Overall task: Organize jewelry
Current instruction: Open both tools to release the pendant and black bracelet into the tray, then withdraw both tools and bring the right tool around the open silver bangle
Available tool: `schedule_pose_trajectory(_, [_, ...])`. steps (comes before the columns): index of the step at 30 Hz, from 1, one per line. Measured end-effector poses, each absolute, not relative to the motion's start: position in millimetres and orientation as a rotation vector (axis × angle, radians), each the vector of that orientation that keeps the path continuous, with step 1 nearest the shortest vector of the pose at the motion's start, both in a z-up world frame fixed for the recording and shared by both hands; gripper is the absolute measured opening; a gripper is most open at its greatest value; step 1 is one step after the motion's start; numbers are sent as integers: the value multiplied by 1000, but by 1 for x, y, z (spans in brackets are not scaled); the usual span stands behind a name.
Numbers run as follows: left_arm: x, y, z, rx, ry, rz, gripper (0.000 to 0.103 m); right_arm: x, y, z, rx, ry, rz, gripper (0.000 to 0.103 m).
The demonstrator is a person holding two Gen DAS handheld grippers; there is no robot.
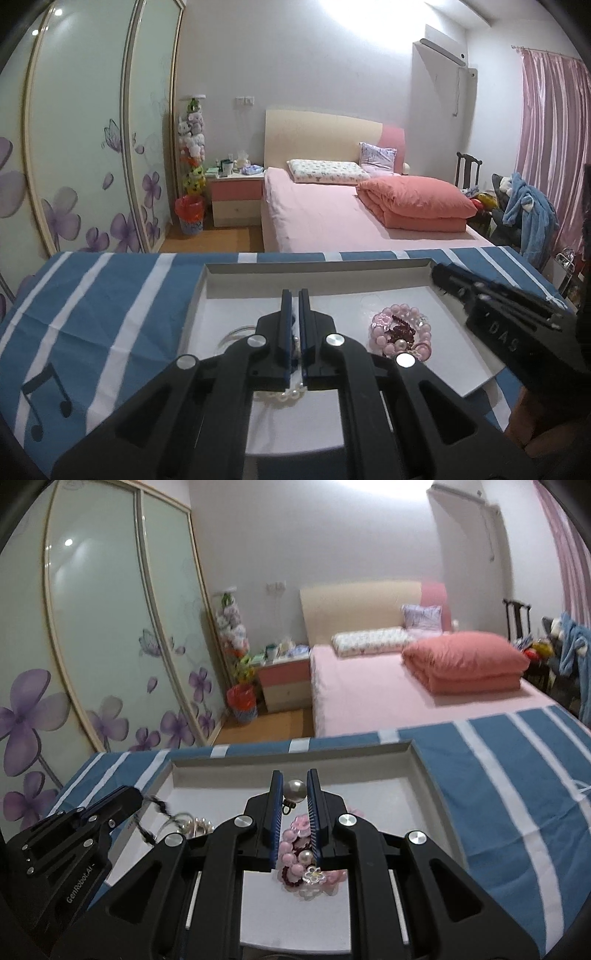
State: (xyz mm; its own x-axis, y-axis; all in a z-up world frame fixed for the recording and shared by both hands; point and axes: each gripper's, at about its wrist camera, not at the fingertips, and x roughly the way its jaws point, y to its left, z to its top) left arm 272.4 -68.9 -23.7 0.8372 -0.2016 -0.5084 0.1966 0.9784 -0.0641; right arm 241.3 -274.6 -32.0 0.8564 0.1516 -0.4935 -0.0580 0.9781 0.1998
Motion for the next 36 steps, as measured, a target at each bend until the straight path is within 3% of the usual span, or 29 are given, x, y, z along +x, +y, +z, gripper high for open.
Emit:
schedule_pose_trajectory(2, [276, -70, -26, -23, 548, -214, 32, 245, -274, -36, 191, 558, 125, 22])
schedule_pose_trajectory(4, [275, -68, -26, -31, 542, -205, 38, 243, -275, -38, 193, 562, 130, 40])
schedule_pose_trajectory(19, [228, -41, -10, -51, 523, -182, 63, 202, -293, -30, 198, 557, 107, 41])
schedule_pose_trajectory(29, [177, -10, -14, -72, 561, -170, 74, 169, -291, -62, 212, 741, 150, 41])
schedule_pose_trajectory(30, [173, -6, -15, -76, 564, -165, 74, 168, -287, -66, 209, 760, 157, 42])
schedule_pose_trajectory(32, [167, 2, -15, -90, 568, -147, 77, 165, -280, -71, 194, 783, 153, 59])
schedule_pose_trajectory(36, [158, 17, -16, -118, 574, -123, 78, 166, -262, -79, 157, 822, 143, 70])
